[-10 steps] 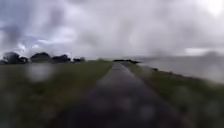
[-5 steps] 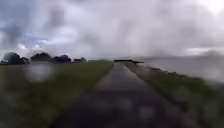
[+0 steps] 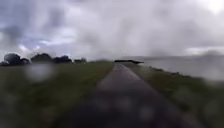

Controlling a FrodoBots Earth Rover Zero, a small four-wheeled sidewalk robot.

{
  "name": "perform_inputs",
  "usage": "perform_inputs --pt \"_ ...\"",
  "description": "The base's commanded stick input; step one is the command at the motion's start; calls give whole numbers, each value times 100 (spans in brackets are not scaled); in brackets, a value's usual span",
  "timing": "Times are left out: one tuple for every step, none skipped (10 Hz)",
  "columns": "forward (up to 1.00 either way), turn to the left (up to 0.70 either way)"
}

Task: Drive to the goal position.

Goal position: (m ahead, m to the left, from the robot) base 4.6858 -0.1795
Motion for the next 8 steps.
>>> perform_inputs --pt "70 0" --pt "70 0" --pt "70 0" --pt "70 0" --pt "70 0" --pt "70 0" --pt "70 0" --pt "70 0"
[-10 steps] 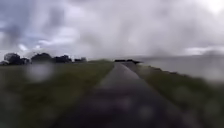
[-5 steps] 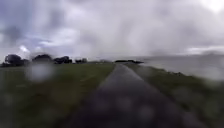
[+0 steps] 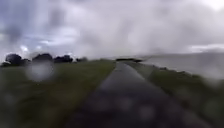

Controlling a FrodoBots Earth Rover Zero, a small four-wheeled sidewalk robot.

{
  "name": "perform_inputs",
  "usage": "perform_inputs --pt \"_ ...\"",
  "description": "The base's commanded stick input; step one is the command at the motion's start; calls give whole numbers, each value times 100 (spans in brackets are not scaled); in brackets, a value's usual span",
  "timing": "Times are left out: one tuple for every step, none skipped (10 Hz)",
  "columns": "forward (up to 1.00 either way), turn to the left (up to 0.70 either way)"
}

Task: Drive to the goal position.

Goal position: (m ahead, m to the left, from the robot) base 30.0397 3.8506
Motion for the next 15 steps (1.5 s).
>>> perform_inputs --pt "70 0" --pt "70 0" --pt "70 0" --pt "70 0" --pt "70 0" --pt "70 0" --pt "70 0" --pt "70 0" --pt "70 0" --pt "70 0" --pt "70 0" --pt "70 -35" --pt "70 -35" --pt "70 -35" --pt "70 -35"
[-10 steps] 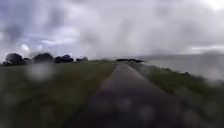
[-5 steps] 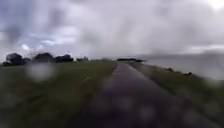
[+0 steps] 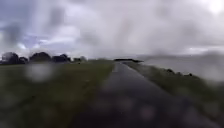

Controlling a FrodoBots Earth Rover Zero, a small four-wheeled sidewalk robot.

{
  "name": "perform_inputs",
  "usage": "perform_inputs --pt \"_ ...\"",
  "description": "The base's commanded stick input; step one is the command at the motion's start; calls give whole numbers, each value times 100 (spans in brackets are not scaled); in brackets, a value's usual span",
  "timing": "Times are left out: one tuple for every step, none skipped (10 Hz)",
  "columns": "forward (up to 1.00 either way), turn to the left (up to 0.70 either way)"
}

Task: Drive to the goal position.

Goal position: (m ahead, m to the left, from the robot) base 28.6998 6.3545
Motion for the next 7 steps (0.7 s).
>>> perform_inputs --pt "70 -21" --pt "70 -10" --pt "70 0" --pt "70 0" --pt "70 0" --pt "70 0" --pt "70 0"
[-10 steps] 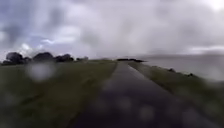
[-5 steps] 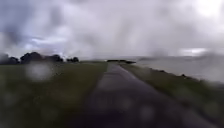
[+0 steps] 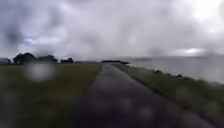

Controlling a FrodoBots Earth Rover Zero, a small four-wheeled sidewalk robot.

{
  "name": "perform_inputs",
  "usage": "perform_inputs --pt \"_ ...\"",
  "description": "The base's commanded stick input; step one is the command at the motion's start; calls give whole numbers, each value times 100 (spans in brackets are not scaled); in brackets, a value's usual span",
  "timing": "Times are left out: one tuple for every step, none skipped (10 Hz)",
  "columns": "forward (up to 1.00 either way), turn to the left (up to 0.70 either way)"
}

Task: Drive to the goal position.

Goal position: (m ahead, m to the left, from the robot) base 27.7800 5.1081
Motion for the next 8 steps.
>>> perform_inputs --pt "70 0" --pt "70 0" --pt "70 0" --pt "70 0" --pt "70 0" --pt "70 0" --pt "70 0" --pt "70 0"
